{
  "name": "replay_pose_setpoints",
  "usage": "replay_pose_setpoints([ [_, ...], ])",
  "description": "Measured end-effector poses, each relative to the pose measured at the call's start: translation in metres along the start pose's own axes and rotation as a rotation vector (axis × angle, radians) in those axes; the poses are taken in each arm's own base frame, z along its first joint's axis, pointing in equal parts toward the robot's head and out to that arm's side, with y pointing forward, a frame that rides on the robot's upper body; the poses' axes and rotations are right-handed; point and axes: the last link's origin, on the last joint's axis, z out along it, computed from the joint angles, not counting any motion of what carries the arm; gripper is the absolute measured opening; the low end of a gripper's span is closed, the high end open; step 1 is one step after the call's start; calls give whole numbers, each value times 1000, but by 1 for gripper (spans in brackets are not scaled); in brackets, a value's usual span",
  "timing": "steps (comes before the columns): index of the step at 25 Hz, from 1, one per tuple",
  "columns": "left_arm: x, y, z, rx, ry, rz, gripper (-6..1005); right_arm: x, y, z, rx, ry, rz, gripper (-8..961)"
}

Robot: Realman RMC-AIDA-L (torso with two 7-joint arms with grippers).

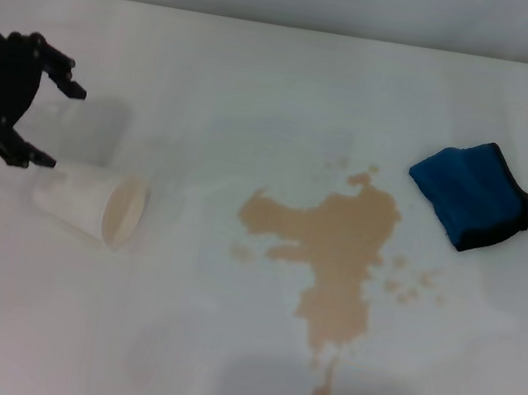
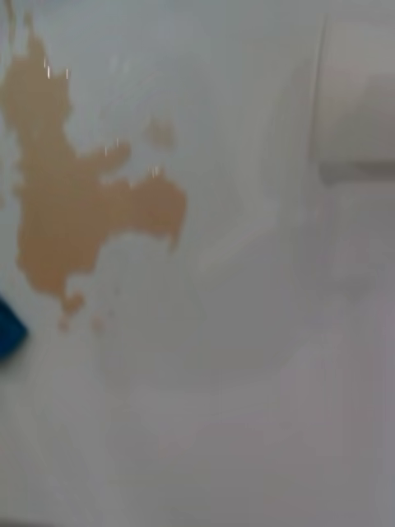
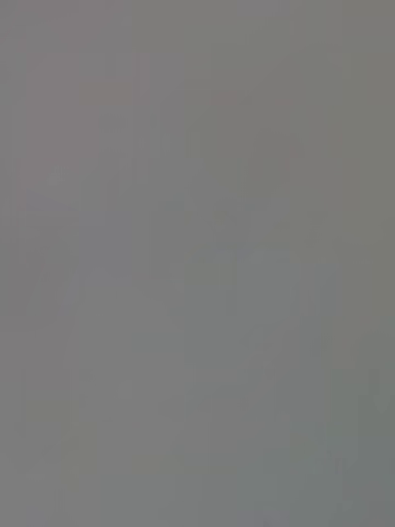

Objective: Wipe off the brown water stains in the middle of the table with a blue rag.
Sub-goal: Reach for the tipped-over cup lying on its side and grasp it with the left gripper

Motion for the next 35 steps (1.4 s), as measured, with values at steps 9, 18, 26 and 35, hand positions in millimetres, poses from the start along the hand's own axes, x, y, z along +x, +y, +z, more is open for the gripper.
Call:
replay_pose_setpoints([
  [9, 0, 9, 17, -58, -41, 86, 862, -1, 9, 7, -17, 9, 0, 695],
  [18, 6, 11, 37, -63, -11, 117, 862, 0, 9, 8, -11, 13, 7, 695],
  [26, 7, 14, 51, -71, -7, 106, 862, -1, 10, 8, -18, 12, 14, 696],
  [35, 9, 17, 59, -81, 7, 121, 863, -1, 12, 9, -22, 10, 12, 696],
])
